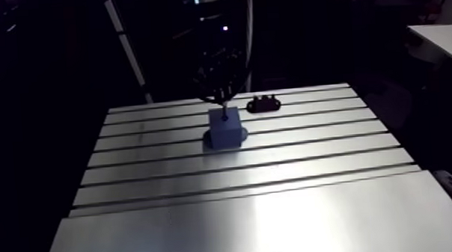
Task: Pick up the M10 bolt and insert it into the hex recess until seated.
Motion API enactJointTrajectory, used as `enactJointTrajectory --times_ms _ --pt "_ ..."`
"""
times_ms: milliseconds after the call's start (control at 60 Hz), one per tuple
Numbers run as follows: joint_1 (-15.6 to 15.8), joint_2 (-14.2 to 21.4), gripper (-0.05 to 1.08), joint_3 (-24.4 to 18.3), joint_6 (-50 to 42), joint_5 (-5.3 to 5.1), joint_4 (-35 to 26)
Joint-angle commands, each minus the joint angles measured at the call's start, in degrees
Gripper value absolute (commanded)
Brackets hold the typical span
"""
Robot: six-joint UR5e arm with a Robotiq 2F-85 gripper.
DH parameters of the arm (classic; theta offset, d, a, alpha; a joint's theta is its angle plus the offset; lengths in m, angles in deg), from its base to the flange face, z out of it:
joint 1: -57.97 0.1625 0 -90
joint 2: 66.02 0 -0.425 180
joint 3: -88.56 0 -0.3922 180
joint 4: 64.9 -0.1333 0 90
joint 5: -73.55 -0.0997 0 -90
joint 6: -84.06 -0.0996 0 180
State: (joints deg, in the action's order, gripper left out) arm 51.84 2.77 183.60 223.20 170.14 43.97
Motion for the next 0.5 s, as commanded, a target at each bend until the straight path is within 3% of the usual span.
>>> enactJointTrajectory --times_ms 17,500 --pt "0.15 -0.03 1.07 -0.05 -0.04 0.04 -0.01" --pt "0.33 -0.20 1.06 0.02 -0.04 0.04 0.08"
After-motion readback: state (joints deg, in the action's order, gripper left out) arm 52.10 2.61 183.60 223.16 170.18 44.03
